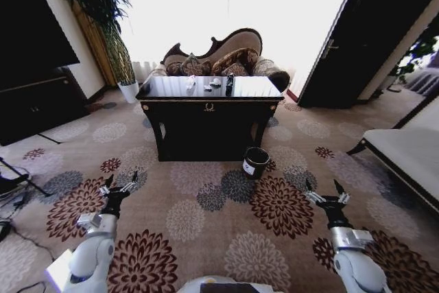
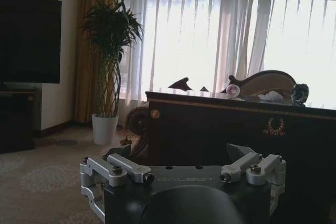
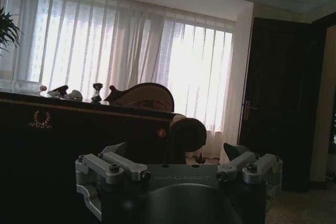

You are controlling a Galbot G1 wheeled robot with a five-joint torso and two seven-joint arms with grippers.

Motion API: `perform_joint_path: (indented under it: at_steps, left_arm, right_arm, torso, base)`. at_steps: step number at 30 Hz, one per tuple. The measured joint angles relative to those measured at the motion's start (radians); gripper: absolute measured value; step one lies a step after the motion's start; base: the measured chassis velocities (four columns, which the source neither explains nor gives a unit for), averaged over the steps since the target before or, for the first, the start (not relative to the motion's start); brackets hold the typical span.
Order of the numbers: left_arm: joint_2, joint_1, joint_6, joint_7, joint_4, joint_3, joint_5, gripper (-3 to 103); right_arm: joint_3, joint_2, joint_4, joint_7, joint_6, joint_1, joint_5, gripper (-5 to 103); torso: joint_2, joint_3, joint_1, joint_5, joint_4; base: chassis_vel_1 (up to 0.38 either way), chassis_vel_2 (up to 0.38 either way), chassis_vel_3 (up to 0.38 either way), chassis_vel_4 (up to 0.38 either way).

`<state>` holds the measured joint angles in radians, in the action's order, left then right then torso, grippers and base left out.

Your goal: Move to the front of the table and place the trash on the table into the trash bin.

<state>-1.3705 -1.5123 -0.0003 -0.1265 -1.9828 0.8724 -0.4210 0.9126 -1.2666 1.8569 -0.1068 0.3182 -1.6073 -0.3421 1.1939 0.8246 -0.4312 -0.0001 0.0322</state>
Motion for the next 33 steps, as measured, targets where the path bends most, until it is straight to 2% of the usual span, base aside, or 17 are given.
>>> perform_joint_path:
  at_steps: [9,18,33]
  left_arm:
    - [0.001,-0.009,0.061,0.021,-0.03,0.007,0.012,100]
    - [-0.011,-0.017,0.069,0.023,-0.056,0.005,0.006,100]
    - [-0.026,-0.027,0.062,0.023,-0.06,0.005,0.011,100]
  right_arm:
    - [-0.001,-0.007,0.019,0.074,-0.034,-0.006,0.038,100]
    - [-0.003,-0.008,0.041,0.039,-0.009,-0.012,-0.004,100]
    - [-0.007,-0.021,0.044,0.003,0.013,-0.017,0.006,100]
  torso:
    - [0.0,0.0,0.0,0.0,0.0001]
    - [0.0,0.0,0.0,0.0,0.0001]
    - [0.0,0.0,0.0,0.0,0.0001]
  base:
    - [0.0,0.0,0.0,0.0]
    - [0.0,0.0,0.0,0.0]
    - [0.0,0.0,0.0,0.0]
